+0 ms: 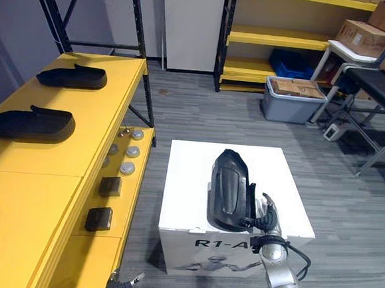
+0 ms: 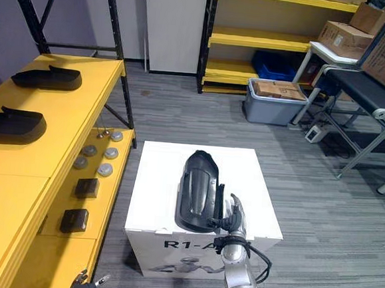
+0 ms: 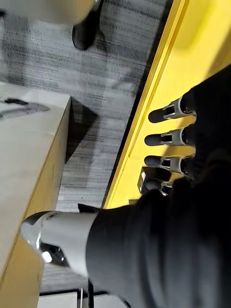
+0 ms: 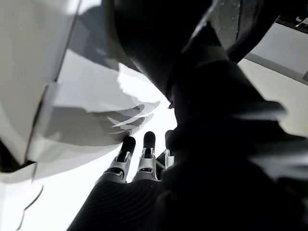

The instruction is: Walk over and take plastic housings, then place them on the shelf

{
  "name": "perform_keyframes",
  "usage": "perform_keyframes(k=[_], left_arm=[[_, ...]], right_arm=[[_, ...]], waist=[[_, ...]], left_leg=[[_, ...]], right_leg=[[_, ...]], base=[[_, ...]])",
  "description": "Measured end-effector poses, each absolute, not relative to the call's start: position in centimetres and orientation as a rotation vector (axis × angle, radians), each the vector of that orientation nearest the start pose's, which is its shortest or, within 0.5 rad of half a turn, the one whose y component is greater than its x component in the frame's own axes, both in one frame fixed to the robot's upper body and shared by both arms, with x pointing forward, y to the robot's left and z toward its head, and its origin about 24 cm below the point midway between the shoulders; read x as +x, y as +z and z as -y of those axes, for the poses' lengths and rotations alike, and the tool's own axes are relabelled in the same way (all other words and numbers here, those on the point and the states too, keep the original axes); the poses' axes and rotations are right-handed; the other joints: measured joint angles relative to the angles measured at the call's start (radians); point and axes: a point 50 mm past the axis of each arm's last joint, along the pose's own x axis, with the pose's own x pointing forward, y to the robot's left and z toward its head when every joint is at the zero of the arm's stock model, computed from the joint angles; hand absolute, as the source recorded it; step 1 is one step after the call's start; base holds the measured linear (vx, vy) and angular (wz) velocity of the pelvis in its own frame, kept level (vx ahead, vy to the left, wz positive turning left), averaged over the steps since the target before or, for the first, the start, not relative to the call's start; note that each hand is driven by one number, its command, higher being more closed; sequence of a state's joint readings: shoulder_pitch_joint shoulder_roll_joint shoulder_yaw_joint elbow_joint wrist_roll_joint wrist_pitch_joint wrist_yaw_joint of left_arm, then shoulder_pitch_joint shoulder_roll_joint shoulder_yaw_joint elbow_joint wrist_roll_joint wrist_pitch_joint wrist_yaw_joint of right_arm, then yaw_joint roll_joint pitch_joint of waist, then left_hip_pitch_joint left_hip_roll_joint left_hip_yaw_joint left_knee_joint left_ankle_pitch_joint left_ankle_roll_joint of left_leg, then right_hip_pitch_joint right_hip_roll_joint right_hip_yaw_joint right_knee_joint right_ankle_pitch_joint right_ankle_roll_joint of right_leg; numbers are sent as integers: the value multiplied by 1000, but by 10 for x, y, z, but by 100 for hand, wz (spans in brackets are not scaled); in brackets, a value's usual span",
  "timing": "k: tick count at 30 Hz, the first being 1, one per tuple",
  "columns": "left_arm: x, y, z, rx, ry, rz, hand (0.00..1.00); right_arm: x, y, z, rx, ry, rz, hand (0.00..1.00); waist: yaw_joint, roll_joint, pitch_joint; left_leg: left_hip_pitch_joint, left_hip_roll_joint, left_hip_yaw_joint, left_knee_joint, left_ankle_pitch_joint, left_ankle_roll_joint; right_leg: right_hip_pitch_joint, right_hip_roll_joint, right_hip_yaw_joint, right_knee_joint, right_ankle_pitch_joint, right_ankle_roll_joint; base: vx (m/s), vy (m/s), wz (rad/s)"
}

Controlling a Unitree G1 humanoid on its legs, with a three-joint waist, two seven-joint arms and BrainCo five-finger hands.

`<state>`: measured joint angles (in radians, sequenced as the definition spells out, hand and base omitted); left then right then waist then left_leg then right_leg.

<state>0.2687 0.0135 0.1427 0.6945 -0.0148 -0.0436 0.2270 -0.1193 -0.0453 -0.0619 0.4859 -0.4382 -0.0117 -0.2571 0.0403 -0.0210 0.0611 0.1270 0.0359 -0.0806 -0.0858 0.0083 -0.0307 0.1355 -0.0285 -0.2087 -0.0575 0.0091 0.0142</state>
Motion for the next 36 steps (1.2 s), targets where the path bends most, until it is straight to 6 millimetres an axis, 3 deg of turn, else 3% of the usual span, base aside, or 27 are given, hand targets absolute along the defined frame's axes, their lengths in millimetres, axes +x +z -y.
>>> perform_keyframes(k=[10, 25, 32, 36], left_arm=[[96, -141, -200, 49, 394, -927, 0], [100, -139, -200, 52, 376, -912, 0], [106, -132, -202, 55, 383, -862, 0], [119, -119, -204, 55, 390, -775, 0]], right_arm=[[268, -26, 197, -508, -239, -302, 100], [277, -18, 187, -438, -179, -271, 100], [285, 9, 175, -409, -211, -139, 100], [288, 27, 173, -392, -248, -56, 100]], waist=[[0, -10, 10], [2, -13, 27], [4, -10, 29], [4, 0, 35]], left_leg=[[4, -1, -2, 0, 1, 1], [7, 0, 3, 0, 0, -1], [0, -1, 1, 2, 0, -1], [-3, -1, 1, 6, -2, -3]], right_leg=[[4, -1, -6, 0, -2, 2], [6, -2, 3, 0, -2, 2], [0, -2, 3, 1, -2, 2], [-2, -3, 4, 3, -2, 3]], base=[[0, 0, 0], [4, 0, 0], [0, 0, 0], [0, 0, 0]])
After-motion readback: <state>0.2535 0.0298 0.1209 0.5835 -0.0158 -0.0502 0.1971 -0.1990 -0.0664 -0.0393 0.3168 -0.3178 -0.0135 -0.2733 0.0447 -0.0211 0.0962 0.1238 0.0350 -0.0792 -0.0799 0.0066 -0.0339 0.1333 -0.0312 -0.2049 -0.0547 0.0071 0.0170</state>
